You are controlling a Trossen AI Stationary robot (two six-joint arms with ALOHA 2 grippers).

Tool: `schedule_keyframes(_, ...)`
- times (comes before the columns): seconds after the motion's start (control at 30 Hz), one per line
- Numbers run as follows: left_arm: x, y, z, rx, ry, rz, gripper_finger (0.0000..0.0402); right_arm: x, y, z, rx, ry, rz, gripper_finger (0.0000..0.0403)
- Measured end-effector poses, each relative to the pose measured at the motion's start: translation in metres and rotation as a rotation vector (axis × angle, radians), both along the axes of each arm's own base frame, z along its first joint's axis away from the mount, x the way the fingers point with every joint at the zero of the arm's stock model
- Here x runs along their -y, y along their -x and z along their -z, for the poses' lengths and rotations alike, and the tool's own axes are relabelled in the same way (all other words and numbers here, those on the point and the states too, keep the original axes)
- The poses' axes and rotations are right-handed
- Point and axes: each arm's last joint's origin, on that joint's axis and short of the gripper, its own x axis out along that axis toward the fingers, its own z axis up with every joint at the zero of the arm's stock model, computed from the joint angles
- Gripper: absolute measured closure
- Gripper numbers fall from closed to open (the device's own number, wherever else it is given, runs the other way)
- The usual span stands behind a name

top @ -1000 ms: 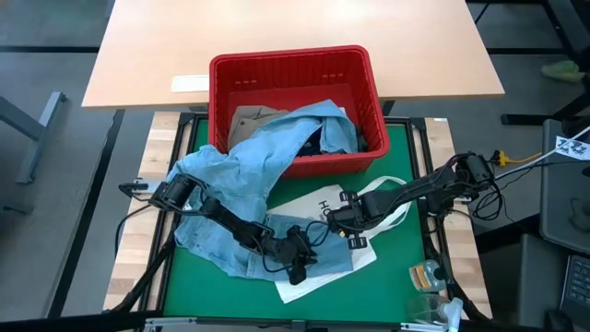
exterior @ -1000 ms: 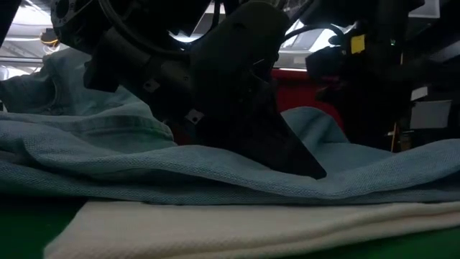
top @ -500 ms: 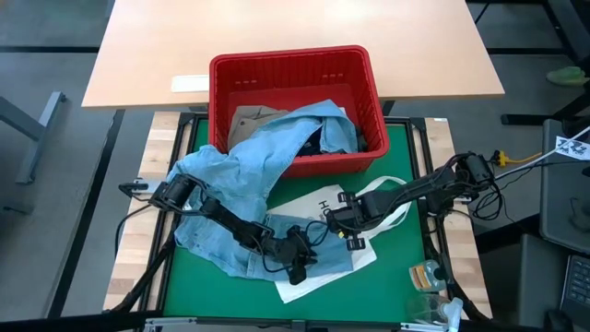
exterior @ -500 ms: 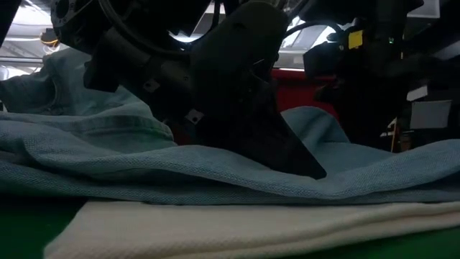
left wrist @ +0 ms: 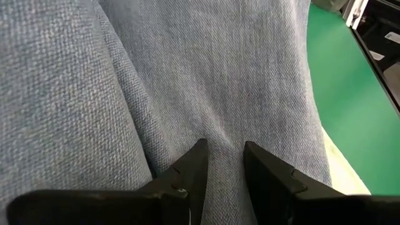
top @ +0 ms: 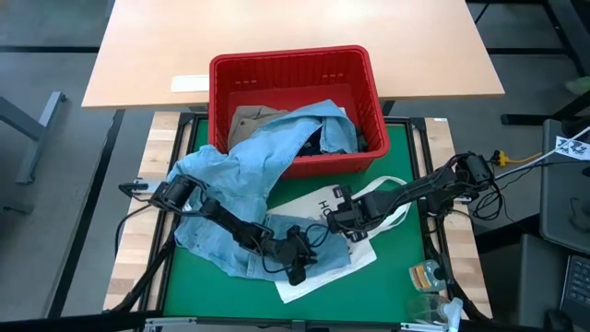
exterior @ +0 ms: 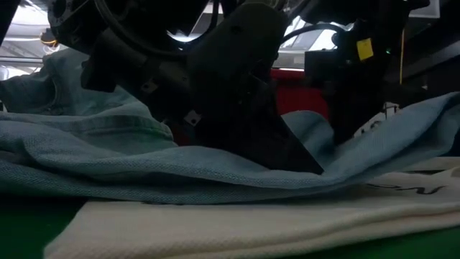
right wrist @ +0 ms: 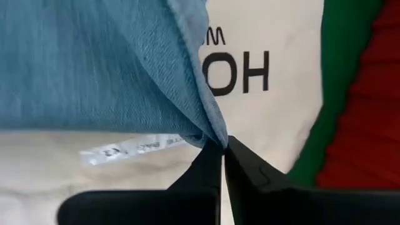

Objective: Fold Laundry from Bin
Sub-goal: Fold the blue jeans

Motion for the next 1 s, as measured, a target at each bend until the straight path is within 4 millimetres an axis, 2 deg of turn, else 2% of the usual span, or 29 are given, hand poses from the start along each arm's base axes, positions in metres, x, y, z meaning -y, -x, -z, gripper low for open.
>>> schedule_keyframes(0.1,0.000,0.000,0.000,0.001,-0.001,0.000,0.0301,0.000,-0.001,0.000,0.003,0.007,-0.014,0.0392)
schedule_keyframes(0.33,0.001,-0.001,-0.001,0.038,-0.048,0.014,0.0301,0.000,0.000,0.000,0.000,0.003,-0.012,0.0344)
schedule_keyframes(0.47,0.001,-0.001,-0.002,0.049,-0.084,0.036,0.0301,0.001,-0.001,0.000,0.005,0.022,-0.012,0.0304)
schedule_keyframes(0.63,0.002,-0.002,-0.004,0.063,-0.086,0.039,0.0301,0.004,-0.001,-0.002,0.033,0.147,0.010,0.0243)
schedule_keyframes(0.83,0.001,-0.001,-0.023,0.104,-0.130,0.069,0.0301,0.005,-0.003,-0.025,-0.004,0.214,0.047,0.0203)
schedule_keyframes(1.0,-0.001,0.000,-0.051,0.151,-0.161,0.050,0.0301,0.000,-0.008,-0.055,0.012,0.033,0.226,0.0203)
